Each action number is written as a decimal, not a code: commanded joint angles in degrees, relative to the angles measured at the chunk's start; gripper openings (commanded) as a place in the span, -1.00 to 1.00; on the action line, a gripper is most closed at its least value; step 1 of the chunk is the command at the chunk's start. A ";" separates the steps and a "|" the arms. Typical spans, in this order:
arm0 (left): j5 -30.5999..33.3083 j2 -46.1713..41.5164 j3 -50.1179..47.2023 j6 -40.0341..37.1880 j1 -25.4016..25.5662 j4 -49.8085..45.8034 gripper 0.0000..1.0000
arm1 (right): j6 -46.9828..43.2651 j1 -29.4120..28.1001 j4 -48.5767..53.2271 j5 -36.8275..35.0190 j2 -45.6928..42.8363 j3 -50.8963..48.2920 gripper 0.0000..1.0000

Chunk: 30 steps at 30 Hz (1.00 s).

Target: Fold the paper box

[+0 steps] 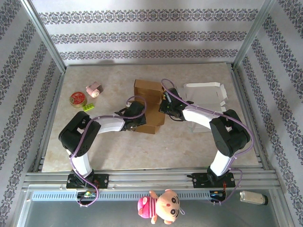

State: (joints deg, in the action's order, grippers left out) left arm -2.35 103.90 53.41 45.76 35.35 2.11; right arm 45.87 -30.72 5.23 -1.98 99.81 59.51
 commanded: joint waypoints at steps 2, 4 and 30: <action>-7.25 4.13 0.74 0.25 -0.02 4.63 -0.90 | -0.08 -1.39 2.06 0.48 0.44 1.60 -0.81; -7.73 4.69 0.41 0.85 0.00 5.74 -0.90 | 0.00 -1.67 2.19 0.50 0.05 2.39 -0.82; -8.25 2.13 -0.41 1.82 0.07 6.95 -0.90 | -8.55 -2.42 -14.64 5.41 5.58 1.97 -0.48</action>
State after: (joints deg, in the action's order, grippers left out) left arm -10.72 106.43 53.87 46.92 35.27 9.26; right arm 42.65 -32.88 -3.79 0.45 108.09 62.98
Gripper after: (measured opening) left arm 0.055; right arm 0.235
